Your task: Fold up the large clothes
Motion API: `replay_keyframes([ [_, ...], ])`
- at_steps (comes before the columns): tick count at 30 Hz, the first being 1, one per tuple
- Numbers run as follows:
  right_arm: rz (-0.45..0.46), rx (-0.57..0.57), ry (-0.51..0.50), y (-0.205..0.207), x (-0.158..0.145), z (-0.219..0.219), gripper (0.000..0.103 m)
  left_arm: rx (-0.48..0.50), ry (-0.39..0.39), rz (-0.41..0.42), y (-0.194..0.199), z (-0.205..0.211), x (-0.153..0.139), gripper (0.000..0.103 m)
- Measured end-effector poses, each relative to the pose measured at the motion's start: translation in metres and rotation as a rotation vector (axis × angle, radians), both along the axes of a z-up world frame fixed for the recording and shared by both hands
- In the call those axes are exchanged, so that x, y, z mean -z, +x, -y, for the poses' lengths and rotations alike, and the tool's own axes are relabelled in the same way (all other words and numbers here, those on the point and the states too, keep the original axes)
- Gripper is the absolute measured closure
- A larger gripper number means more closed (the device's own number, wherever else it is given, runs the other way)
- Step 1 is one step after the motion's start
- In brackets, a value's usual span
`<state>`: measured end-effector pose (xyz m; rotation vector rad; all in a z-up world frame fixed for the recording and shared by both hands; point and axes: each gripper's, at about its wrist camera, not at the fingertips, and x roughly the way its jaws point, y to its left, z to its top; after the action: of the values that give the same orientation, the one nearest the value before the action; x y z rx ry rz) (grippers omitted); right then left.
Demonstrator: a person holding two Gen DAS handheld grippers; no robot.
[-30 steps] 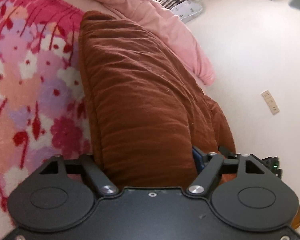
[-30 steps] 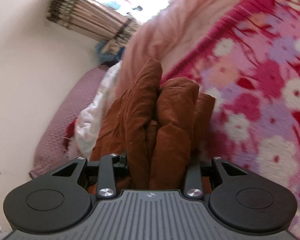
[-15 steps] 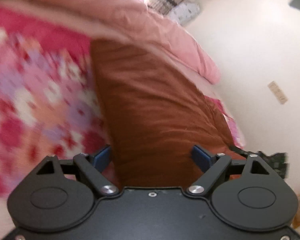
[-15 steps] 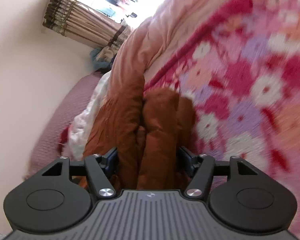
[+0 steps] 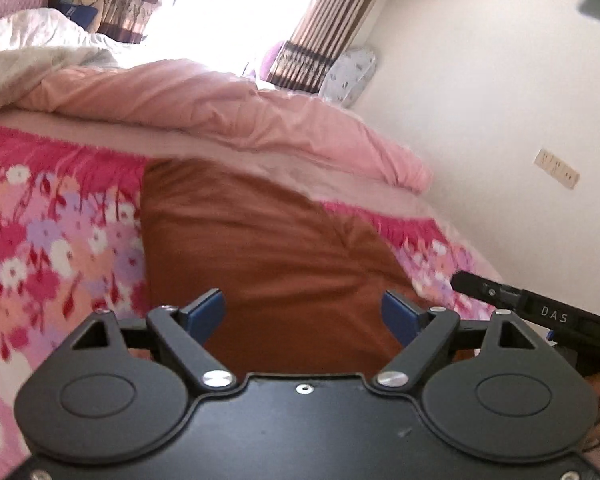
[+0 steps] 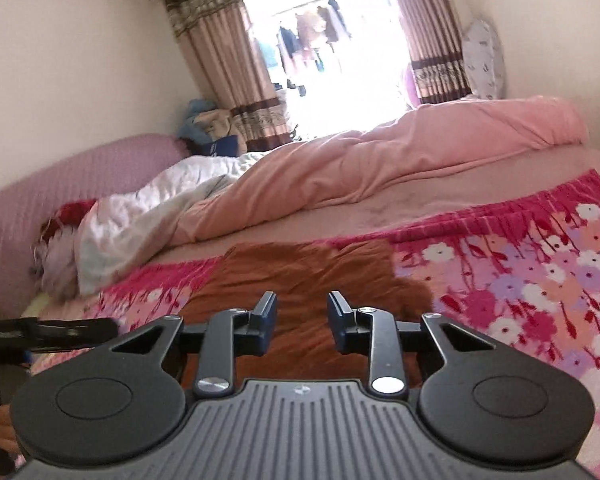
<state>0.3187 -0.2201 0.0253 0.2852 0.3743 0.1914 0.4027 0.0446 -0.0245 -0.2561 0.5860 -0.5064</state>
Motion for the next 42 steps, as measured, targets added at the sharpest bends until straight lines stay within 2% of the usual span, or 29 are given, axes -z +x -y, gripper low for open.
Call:
replay_keyframes([
  [3,-0.005,0.027,-0.076,-0.005,0.015,-0.018,0.068,-0.002,0.047,-0.025,-0.004,0.01,0.021,0.018],
  [6,-0.041,0.071,-0.143,-0.003,0.039,-0.025,0.072,-0.009,0.04,-0.054,0.0,0.012,0.042,0.018],
  [8,-0.079,0.097,-0.137,0.002,0.056,-0.02,0.082,-0.007,0.044,-0.049,0.0,0.013,0.049,0.018],
  [10,-0.103,0.103,-0.108,0.004,0.067,-0.016,0.086,-0.009,0.063,-0.036,-0.004,0.017,0.053,0.017],
  [11,-0.108,0.106,-0.095,0.005,0.071,-0.013,0.092,-0.014,0.073,-0.028,-0.005,0.018,0.055,0.017],
  [13,-0.106,0.116,-0.086,0.005,0.078,-0.011,0.097,-0.017,0.081,-0.02,-0.006,0.02,0.057,0.017],
  [18,-0.1,0.117,-0.075,-0.002,0.082,-0.012,0.097,-0.019,0.138,0.015,-0.016,0.026,0.056,0.017],
  [21,-0.106,0.113,-0.08,-0.004,0.075,-0.013,0.097,-0.023,0.169,0.013,-0.017,0.029,0.049,0.018],
  [23,-0.106,0.108,-0.101,-0.005,0.064,-0.015,0.095,-0.019,0.164,0.018,-0.017,0.026,0.038,0.018],
  [27,-0.075,0.106,-0.114,-0.001,0.04,-0.015,0.084,-0.078,0.162,0.072,-0.001,0.016,0.008,0.018],
  [30,-0.051,0.124,-0.121,0.011,0.026,-0.016,0.083,-0.138,0.169,0.073,0.021,0.009,-0.002,0.018],
  [34,-0.056,0.119,-0.111,0.035,0.023,-0.019,0.083,-0.182,0.178,0.026,0.046,0.008,0.005,0.02],
  [38,-0.107,0.124,-0.122,0.061,0.035,-0.026,0.083,-0.169,0.174,-0.035,0.063,0.012,0.027,0.026],
  [42,-0.161,0.126,-0.133,0.082,0.054,-0.027,0.083,-0.176,0.171,-0.03,0.068,0.015,0.04,0.025],
])
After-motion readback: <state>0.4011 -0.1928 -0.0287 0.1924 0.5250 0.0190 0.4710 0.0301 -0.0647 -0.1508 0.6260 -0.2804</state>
